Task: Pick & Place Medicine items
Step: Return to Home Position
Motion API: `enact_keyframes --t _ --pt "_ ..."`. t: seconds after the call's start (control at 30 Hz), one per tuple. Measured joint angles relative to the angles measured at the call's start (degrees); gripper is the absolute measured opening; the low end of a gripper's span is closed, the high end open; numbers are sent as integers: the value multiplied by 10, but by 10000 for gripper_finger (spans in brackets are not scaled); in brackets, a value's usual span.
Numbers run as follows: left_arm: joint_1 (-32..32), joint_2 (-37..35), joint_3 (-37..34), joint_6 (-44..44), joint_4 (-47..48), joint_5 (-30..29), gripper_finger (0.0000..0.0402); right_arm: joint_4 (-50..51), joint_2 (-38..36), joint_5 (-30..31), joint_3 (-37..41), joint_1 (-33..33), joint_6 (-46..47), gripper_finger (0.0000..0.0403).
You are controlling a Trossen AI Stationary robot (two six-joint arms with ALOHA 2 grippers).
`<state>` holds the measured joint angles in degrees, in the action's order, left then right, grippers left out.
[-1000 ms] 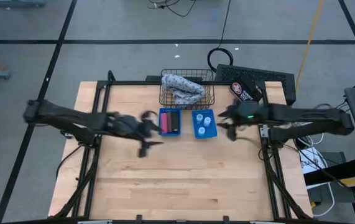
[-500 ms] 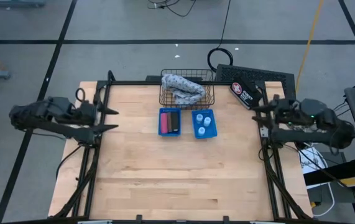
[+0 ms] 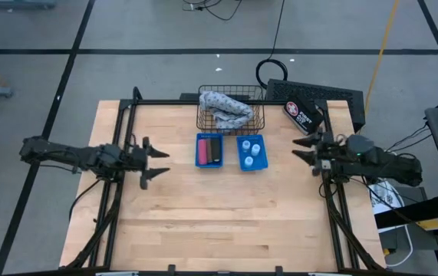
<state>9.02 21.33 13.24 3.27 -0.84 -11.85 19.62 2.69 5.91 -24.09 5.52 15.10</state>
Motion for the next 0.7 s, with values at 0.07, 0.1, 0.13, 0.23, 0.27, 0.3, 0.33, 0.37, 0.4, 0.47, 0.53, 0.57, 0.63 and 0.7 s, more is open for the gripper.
enact_keyframes --t 0.07,0.1,0.13,0.23,0.27,0.3,0.33,0.37,0.4,0.47,0.53,0.57,0.63,0.7 --pt "0 -6 -32 -1 -28 13 241 -30 1 -1 28 0 0 196" --pt "0 -13 -42 -1 -30 14 241 -48 1 -1 38 0 -2 196" --pt "0 -22 -50 0 -29 13 241 -53 -5 -1 45 0 -8 195" --pt "0 -54 -60 3 -30 13 241 -51 -19 0 53 0 -15 192" --pt "0 -65 -60 1 -23 15 241 -47 -25 -1 53 0 -20 192" --pt "0 -78 -60 -1 -15 18 241 -49 -26 -1 53 0 -26 192" --pt "0 -92 -60 -5 -5 18 241 -52 -26 -1 52 0 -31 193" --pt "0 -108 -60 -9 12 18 241 -48 -25 -1 52 0 -35 194" --pt "0 -125 -60 -13 33 18 241 -43 -25 0 52 0 -38 195" --pt "0 -159 -60 -13 63 17 241 -36 -25 0 52 0 -40 196" --pt "0 -193 -60 -10 91 17 241 -35 -25 0 52 0 -41 196" --pt "0 -208 -60 -10 104 18 241 -35 -25 0 52 0 -41 195" --pt "0 -209 -57 -10 117 24 241 -33 -25 0 52 0 -43 193" --pt "0 -210 -54 -10 134 30 241 -27 -25 0 52 0 -47 192"
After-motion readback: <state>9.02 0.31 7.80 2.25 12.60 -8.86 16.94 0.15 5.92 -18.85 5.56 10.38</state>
